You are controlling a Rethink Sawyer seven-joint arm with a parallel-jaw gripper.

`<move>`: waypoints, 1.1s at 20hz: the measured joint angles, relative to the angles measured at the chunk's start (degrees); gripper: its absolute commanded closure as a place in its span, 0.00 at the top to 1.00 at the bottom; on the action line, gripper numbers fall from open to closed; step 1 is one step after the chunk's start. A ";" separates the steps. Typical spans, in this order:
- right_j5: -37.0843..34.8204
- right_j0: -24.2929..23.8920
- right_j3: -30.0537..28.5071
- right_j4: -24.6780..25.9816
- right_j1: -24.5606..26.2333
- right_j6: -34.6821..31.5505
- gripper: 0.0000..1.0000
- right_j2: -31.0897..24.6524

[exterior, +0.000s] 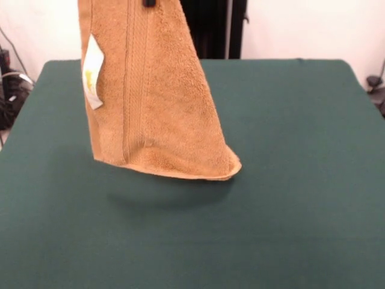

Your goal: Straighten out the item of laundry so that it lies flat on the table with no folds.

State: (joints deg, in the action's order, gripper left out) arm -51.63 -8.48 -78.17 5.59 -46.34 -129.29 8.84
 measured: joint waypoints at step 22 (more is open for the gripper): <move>4.76 -0.37 0.01 10.92 0.92 1.23 0.00 -3.12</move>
State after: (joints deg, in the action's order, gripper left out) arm -46.86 -8.84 -78.16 16.51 -45.42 -128.06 5.71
